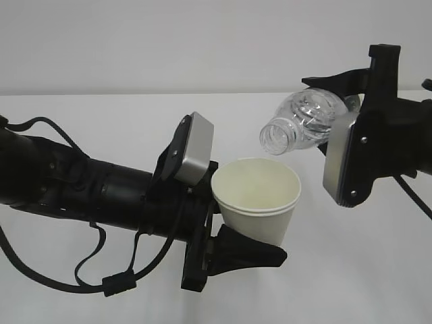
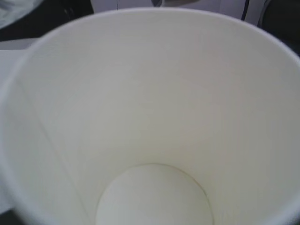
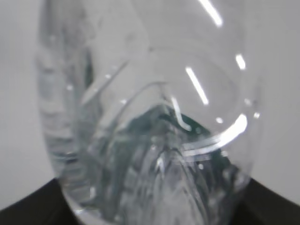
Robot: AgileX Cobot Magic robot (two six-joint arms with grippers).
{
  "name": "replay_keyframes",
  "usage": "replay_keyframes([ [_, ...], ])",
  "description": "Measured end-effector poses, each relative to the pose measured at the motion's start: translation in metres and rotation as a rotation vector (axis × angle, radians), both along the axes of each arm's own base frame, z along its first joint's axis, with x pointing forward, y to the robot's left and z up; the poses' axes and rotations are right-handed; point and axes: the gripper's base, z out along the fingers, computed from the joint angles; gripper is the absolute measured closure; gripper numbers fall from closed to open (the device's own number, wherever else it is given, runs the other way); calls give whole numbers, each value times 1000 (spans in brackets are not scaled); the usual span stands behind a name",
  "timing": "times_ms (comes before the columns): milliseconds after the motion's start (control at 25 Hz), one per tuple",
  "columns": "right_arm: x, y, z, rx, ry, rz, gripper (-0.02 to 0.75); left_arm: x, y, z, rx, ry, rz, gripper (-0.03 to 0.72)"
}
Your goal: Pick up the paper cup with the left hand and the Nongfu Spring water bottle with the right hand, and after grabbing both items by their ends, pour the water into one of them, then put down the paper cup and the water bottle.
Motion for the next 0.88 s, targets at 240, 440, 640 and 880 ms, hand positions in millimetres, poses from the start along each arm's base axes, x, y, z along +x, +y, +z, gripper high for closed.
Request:
replay_keyframes([
  [240, 0, 0, 1, -13, -21, 9, 269, 1, 0, -1, 16, -4, 11, 228],
  [440, 0, 0, 1, -36, -37, 15, 269, 1, 1, -2, 24, -8, 9, 228],
  [640, 0, 1, 2, -55, -57, 23, 269, 0, 1, -3, 30, -12, -1, 228],
  [880, 0, 1, 2, -69, -68, 26, 269, 0, 1, -3, 35, -14, -9, 229],
])
